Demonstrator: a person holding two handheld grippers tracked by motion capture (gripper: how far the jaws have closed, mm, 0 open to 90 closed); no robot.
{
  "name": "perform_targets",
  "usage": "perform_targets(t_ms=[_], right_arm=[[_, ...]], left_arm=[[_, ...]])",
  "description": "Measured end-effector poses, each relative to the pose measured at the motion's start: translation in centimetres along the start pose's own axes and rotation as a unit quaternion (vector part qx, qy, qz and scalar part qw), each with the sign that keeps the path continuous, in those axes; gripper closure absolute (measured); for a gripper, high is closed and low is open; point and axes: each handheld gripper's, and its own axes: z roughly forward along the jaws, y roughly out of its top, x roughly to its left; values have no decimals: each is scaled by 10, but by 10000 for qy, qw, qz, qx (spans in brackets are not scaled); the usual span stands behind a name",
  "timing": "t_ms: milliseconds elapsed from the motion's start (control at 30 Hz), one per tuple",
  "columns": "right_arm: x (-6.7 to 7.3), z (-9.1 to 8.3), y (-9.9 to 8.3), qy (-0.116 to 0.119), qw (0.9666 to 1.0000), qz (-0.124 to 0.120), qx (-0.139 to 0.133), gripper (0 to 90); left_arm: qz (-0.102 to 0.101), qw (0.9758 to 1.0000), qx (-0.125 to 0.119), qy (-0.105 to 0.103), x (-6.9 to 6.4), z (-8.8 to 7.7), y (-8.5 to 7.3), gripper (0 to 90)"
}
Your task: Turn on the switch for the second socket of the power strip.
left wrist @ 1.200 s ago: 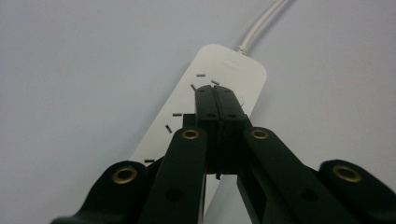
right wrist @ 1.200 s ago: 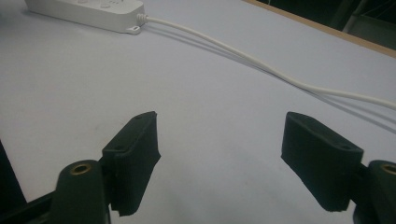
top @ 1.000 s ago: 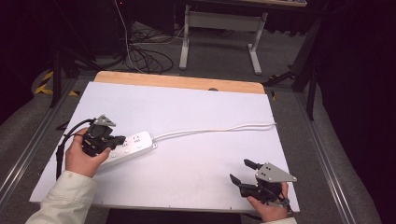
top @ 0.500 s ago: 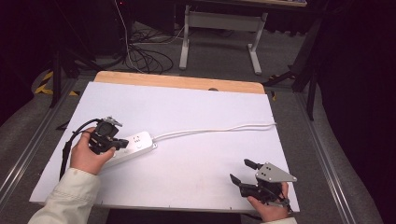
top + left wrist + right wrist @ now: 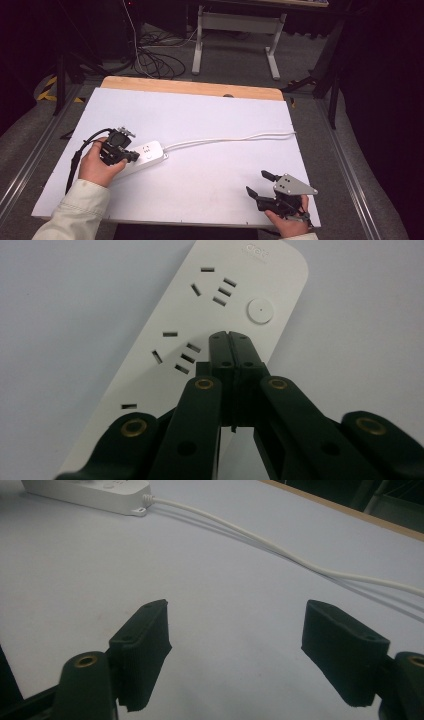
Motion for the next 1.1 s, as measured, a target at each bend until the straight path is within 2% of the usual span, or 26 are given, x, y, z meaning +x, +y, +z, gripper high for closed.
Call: perform_targets(t_ms=[100,200,267,333,600,833,1100], right_arm=[[0,0,0,1,10000,-1,0,274],[0,0,0,-2,10000,-4,0,274],[0,0,0,-5,10000,-2,0,274],[0,-1,0,-5,10000,-5,-1,274],[1,-1,0,-10,10000,-10,-6,273],[1,-2,0,3,10000,-2,-5,273],[1,-2,0,-5,10000,-11,-8,273]], left_arm=[[-15,10000,46,-36,-1,2,0,900],[49,10000,58,55,-2,1,0,900],[27,10000,46,9,-2,2,-1,900],[78,9999,13,144,-3,2,-1,900],[67,9997,-32,229,-6,2,-3,900],[12,9999,-47,159,-5,3,-4,900],[4,9997,-92,229,-6,4,-5,900]])
